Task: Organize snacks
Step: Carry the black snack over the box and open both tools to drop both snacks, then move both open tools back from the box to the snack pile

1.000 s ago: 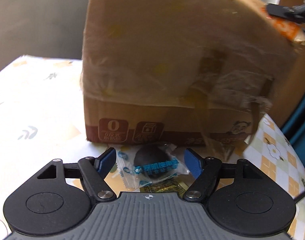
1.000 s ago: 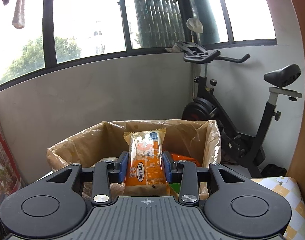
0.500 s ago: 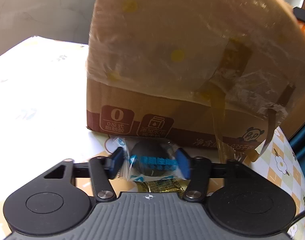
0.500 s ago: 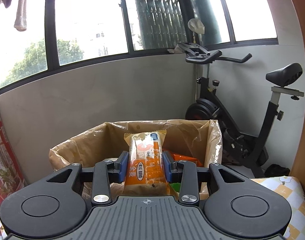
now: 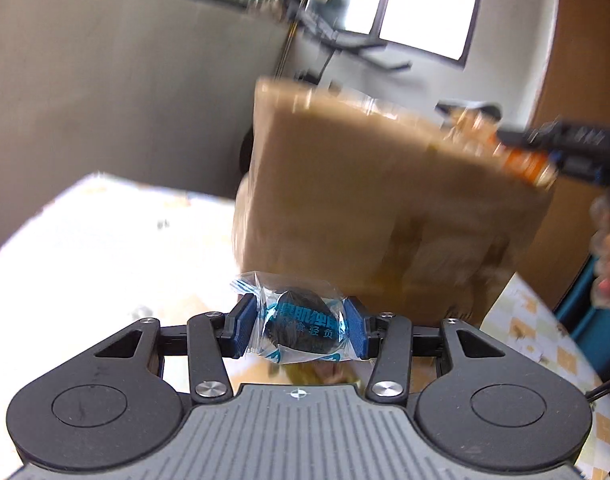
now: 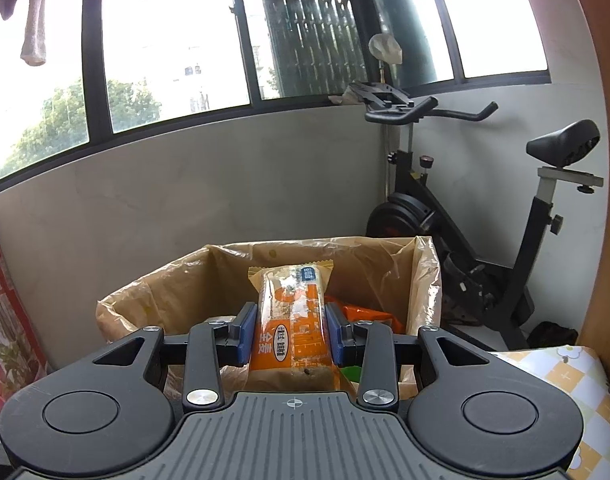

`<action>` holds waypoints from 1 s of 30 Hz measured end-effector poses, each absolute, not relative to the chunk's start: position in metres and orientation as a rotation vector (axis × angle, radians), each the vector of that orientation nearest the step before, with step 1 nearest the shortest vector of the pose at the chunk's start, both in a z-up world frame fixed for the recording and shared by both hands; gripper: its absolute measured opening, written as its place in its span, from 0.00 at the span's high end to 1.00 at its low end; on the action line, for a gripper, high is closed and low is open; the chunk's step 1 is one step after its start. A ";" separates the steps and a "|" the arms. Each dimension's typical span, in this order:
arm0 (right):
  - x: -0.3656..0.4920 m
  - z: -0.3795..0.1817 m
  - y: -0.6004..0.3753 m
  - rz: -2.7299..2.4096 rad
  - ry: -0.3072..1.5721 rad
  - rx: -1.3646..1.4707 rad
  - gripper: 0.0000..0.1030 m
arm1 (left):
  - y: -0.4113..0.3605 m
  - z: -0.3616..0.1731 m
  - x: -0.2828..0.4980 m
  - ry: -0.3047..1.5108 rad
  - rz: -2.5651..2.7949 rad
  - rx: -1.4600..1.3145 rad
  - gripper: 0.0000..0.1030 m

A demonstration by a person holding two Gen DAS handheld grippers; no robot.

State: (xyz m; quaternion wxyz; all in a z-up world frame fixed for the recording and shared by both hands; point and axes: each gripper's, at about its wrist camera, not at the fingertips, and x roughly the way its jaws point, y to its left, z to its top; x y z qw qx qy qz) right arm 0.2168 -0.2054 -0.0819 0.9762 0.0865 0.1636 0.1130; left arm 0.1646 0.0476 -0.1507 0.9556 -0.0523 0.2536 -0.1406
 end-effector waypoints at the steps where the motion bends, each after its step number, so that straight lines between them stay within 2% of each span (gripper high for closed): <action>1: 0.218 -0.082 -0.205 0.227 0.330 0.177 0.68 | 0.050 -0.137 0.161 0.472 -0.288 -0.101 0.52; 6: 0.228 -0.079 -0.206 0.210 0.344 0.194 0.68 | 0.055 -0.071 0.163 0.281 -0.318 -0.104 0.51; 10: 0.243 -0.075 -0.206 0.176 0.344 0.202 0.68 | 0.043 -0.040 0.186 0.192 -0.326 -0.098 0.51; 16: 0.275 -0.075 -0.206 0.069 0.373 0.202 0.68 | -0.012 -0.039 0.252 0.263 -0.310 -0.055 0.51; 19: 0.283 -0.080 -0.202 0.049 0.412 0.166 0.66 | -0.013 -0.045 0.267 0.312 -0.311 -0.049 0.50; 22: 0.277 -0.080 -0.201 0.071 0.388 0.161 0.60 | -0.013 -0.052 0.274 0.369 -0.318 -0.019 0.43; 23: 0.274 -0.080 -0.201 0.081 0.382 0.161 0.53 | -0.012 -0.054 0.274 0.376 -0.306 -0.005 0.36; 24: 0.270 -0.079 -0.202 0.086 0.375 0.159 0.53 | -0.008 -0.054 0.271 0.375 -0.298 -0.002 0.29; 30: 0.239 -0.073 -0.210 0.144 0.350 0.174 0.53 | 0.014 -0.050 0.257 0.392 -0.304 -0.052 0.26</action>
